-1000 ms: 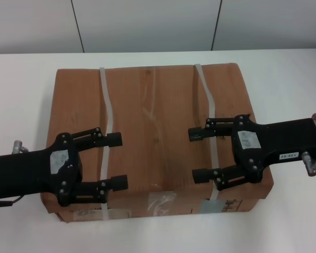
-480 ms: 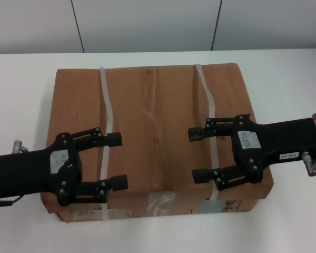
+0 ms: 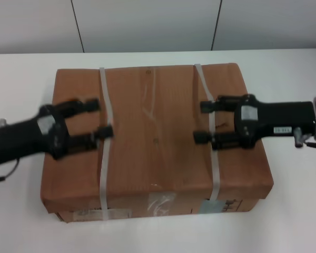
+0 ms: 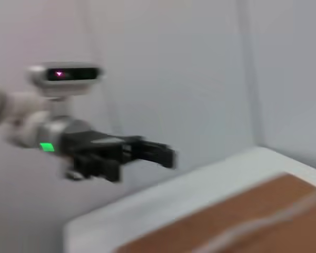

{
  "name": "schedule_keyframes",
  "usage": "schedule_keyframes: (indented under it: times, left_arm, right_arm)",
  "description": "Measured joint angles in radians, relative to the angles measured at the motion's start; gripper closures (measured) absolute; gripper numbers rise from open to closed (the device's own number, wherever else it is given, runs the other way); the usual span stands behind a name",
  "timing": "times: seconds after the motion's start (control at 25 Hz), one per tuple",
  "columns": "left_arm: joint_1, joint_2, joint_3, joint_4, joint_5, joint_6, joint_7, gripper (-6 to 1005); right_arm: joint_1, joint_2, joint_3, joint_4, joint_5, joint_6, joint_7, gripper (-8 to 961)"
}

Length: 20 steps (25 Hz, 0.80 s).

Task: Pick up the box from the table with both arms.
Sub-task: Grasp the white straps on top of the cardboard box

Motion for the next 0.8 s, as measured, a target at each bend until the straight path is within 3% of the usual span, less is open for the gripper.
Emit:
schedule_keyframes:
  times: [0.36,0.64,0.8]
  left_arm:
    - [0.022,0.002,0.002,-0.009,-0.069,-0.282,-0.239,171]
    - [0.014,0.003,0.003,0.013,-0.053,-0.399,-0.330,172]
    - [-0.006,0.004,0.003,0.053,-0.019,-0.471,-0.367,172]
  right_arm:
    - [-0.024,0.002,0.003,0.010,0.000,0.283,0.165,108]
    - [-0.013,0.005,0.001,0.076,0.000,0.446,0.251,115]
    - [0.007,0.011,-0.006,0.110,0.000,0.475,0.259,119]
